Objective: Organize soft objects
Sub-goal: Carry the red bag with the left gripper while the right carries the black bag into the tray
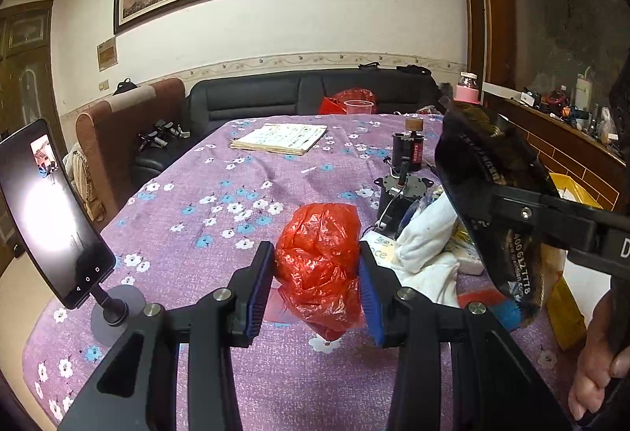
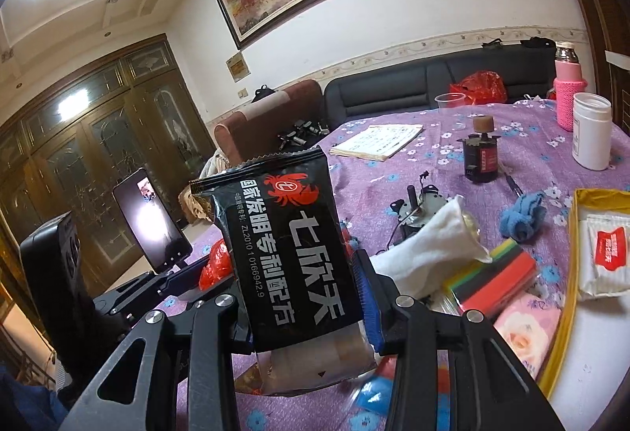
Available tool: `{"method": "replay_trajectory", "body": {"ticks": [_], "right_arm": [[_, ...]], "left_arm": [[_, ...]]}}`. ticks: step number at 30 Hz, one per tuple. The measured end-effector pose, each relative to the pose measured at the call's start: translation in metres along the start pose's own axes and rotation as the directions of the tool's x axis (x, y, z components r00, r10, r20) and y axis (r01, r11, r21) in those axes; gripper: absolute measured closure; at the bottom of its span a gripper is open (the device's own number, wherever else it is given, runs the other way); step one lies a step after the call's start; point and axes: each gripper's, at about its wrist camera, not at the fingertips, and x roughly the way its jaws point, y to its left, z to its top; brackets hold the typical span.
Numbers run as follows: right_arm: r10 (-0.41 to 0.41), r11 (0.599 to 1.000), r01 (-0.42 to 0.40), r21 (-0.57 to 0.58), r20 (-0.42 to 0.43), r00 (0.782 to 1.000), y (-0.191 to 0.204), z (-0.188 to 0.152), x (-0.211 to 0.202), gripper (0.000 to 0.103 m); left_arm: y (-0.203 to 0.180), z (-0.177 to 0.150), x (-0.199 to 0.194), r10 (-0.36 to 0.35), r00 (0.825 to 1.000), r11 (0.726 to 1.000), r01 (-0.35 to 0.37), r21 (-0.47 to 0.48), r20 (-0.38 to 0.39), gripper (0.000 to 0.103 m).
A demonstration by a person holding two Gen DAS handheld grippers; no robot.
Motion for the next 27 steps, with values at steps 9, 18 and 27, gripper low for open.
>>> {"method": "replay_trajectory", "body": {"ticks": [9, 18, 27], "right_arm": [[0.017, 0.999, -0.017, 0.041, -0.001, 1.0, -0.004, -0.003, -0.011, 0.059], [0.01, 0.999, -0.012, 0.052, 0.029, 1.0, -0.011, -0.002, -0.03, 0.059], [0.0, 0.996, -0.006, 0.093, 0.06, 0.998, -0.029, -0.001, -0.05, 0.059]], "left_arm": [[-0.007, 0.001, -0.003, -0.015, 1.0, 1.0, 0.015, 0.017, 0.001, 0.063], [-0.021, 0.006, -0.009, -0.033, 0.999, 0.998, 0.032, 0.047, 0.012, 0.063], [-0.042, 0.017, -0.012, -0.074, 0.997, 0.994, 0.073, 0.082, 0.016, 0.063]]}}
